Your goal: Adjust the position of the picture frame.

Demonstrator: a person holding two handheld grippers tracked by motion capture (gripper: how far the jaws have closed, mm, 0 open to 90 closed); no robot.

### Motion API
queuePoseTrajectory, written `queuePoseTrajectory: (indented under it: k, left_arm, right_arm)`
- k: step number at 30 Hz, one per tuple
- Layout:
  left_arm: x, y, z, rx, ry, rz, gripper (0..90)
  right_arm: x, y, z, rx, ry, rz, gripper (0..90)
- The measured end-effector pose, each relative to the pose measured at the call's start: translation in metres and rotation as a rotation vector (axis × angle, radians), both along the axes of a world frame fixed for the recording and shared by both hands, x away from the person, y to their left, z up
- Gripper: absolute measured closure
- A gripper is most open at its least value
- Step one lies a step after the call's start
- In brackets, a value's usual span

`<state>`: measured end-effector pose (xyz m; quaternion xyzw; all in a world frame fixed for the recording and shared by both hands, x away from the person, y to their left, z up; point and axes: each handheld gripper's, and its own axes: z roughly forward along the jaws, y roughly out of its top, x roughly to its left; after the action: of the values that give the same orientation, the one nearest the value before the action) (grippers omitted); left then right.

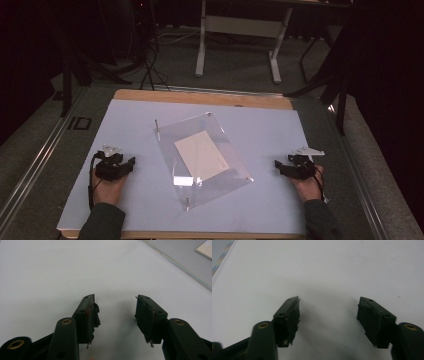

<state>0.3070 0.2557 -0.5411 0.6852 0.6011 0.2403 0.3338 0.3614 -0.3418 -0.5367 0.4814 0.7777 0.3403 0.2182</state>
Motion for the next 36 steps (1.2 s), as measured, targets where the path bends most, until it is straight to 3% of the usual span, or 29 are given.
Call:
queuePoseTrajectory:
  k: [6,9,12,13,14,17,19,20,22,26,33,36]
  left_arm:
    - [-0.002,-0.003,0.006,0.004,-0.046,-0.025,51.1]
    - [-0.002,-0.001,0.012,-0.003,-0.047,-0.035,50.8]
    - [0.001,0.003,0.022,-0.020,-0.051,-0.059,52.6]
    - [0.001,0.003,0.022,-0.020,-0.051,-0.059,53.3]
    - [0.005,0.005,0.026,-0.026,-0.058,-0.063,53.0]
    - [0.008,0.006,0.031,-0.044,-0.064,-0.075,55.7]
    - [0.013,0.005,0.037,-0.032,-0.066,-0.101,55.7]
    - [0.019,0.004,0.042,-0.017,-0.073,-0.118,56.7]
    - [0.026,0.002,0.047,-0.012,-0.089,-0.131,56.6]
    - [0.041,-0.002,0.053,-0.029,-0.092,-0.158,54.4]
    - [0.062,-0.010,0.053,-0.016,-0.089,-0.206,56.8]
    - [0.078,-0.015,0.048,-0.022,-0.077,-0.233,57.3]
  right_arm:
    - [-0.004,0.002,0.001,-0.022,-0.024,0.037,39.1]
    - [-0.006,0.005,0.006,-0.004,-0.040,0.073,42.7]
    - [-0.007,0.011,0.013,0.011,-0.049,0.143,48.9]
    - [-0.007,0.011,0.013,0.011,-0.049,0.143,48.9]
    - [-0.008,0.015,0.017,0.010,-0.057,0.183,50.6]
    - [-0.010,0.019,0.020,0.021,-0.060,0.208,52.4]
    - [-0.013,0.023,0.022,0.028,-0.064,0.237,54.0]
    - [-0.016,0.028,0.025,0.041,-0.064,0.284,53.3]
    - [-0.020,0.035,0.027,0.036,-0.071,0.327,53.4]
    - [-0.026,0.049,0.029,0.068,-0.079,0.378,55.2]
    - [-0.031,0.070,0.024,0.077,-0.067,0.447,58.3]
    - [-0.037,0.088,0.023,0.067,-0.073,0.506,59.2]
